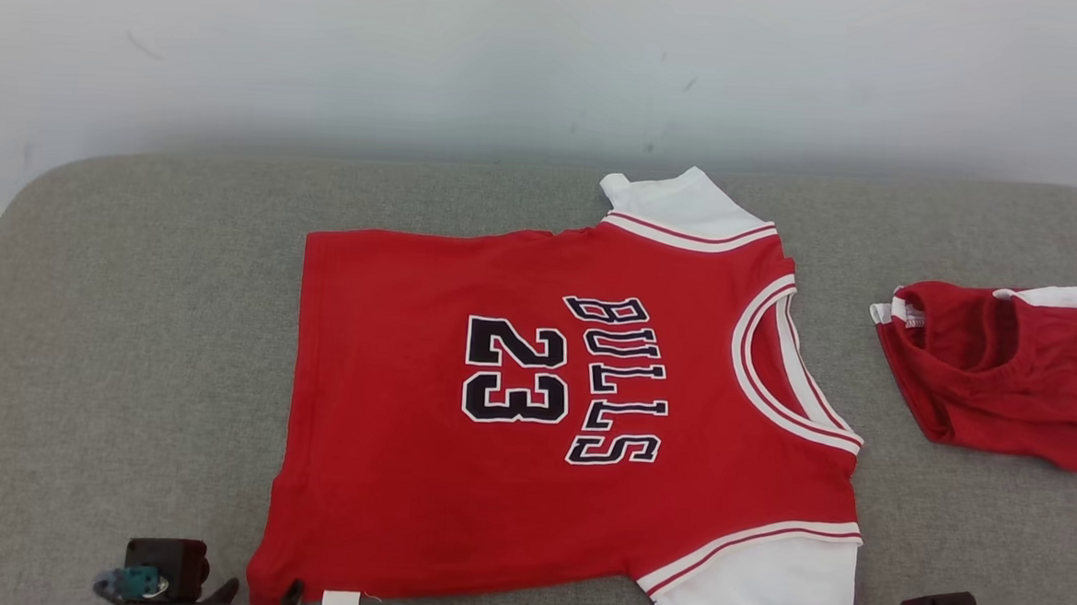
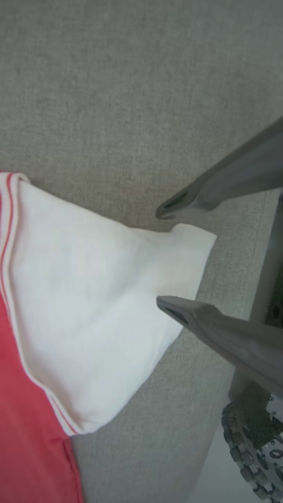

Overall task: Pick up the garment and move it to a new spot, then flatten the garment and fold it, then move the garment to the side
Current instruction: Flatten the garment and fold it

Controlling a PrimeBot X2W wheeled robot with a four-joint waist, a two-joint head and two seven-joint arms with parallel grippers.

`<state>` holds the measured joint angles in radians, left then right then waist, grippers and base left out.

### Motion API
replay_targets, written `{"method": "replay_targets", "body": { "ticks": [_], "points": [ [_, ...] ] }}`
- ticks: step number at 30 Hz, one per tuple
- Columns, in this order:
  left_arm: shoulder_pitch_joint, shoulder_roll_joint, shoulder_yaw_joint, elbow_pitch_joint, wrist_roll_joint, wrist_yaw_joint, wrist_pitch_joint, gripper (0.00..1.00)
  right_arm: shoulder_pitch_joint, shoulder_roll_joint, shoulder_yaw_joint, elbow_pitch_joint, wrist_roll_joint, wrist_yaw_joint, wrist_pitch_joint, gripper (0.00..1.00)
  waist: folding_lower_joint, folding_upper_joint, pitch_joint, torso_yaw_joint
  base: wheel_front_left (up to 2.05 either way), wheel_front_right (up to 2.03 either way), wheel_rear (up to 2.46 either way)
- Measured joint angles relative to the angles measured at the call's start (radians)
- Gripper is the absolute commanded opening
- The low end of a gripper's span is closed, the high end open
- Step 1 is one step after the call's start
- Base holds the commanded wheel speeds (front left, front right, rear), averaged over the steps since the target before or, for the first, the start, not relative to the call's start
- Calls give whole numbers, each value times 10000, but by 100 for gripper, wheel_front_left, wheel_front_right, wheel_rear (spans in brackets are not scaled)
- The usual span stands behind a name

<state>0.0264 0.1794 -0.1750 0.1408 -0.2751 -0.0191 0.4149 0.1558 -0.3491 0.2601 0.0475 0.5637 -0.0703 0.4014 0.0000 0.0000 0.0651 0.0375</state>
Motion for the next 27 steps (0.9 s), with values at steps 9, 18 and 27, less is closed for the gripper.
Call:
{"method": "replay_targets", "body": {
  "ticks": [9,18,27],
  "points": [
    [-602,-251,-115,968,-251,-261,336,100,-22,73,259,182,77,-104,754,100,0,0,171,38,0,0,0],
    [-1098,-353,-186,1820,-336,-267,236,0,-419,79,468,491,-573,-194,915,0,-1,0,294,20,0,0,0],
    [-1222,-355,-190,2086,-314,-341,-144,0,-508,234,226,500,-391,-251,548,0,0,0,257,20,0,0,0]
  ]
}}
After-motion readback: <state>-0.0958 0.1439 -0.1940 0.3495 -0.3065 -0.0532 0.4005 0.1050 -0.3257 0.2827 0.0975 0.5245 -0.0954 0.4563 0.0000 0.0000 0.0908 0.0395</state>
